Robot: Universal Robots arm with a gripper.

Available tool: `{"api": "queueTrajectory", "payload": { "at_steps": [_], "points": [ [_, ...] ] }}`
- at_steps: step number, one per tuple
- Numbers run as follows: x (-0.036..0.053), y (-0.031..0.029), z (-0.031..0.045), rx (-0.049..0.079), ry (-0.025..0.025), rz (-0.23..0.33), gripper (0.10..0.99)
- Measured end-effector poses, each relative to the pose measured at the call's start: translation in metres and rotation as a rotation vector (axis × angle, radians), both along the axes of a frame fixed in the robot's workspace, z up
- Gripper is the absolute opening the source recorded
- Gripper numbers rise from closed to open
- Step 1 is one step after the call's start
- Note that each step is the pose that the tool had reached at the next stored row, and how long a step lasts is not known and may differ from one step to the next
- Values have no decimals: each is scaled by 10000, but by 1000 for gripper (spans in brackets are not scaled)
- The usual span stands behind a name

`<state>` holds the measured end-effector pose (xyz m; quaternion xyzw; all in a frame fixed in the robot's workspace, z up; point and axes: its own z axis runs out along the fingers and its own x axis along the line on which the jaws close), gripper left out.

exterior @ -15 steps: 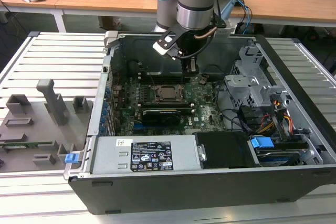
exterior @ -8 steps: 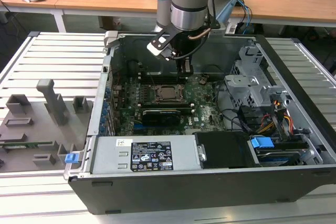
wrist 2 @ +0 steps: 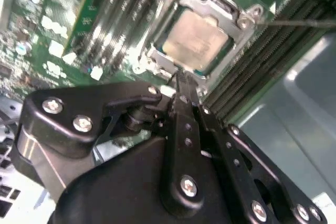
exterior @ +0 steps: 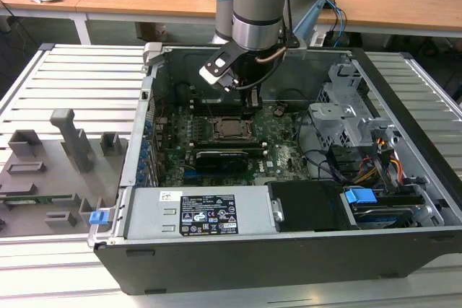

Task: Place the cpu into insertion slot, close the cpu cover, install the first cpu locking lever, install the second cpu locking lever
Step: 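Close the cpu cover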

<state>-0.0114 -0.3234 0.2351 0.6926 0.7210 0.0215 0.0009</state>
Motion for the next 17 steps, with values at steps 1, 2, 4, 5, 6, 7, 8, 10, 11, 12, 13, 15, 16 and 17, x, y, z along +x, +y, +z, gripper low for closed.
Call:
{"api": "queueTrajectory", "payload": {
  "at_steps": [1, 2, 4, 5, 6, 7, 8, 10, 11, 12, 13, 15, 16, 17],
  "points": [
    [-7, -6, -1, 2, -2, -1, 106],
    [-18, -8, -1, 4, -2, -1, 106],
    [-50, -9, -1, 4, -1, 2, 106],
    [-59, -9, -1, 5, -1, 4, 106],
    [-70, -10, -3, 9, -2, 5, 106],
    [-81, -11, -6, 9, -2, 6, 106],
    [-90, -13, -9, 7, 0, 10, 106],
    [-99, -32, -45, 8, 0, 44, 106],
    [-101, -40, -59, 9, -1, 57, 106],
    [-105, -45, -76, 11, -2, 67, 106],
    [-112, -46, -88, 14, -2, 71, 106],
    [-153, -46, -111, 15, -1, 83, 106],
    [-207, -46, -131, 14, -1, 89, 106],
    [-269, -37, -145, 14, -1, 94, 106]
  ]
}}
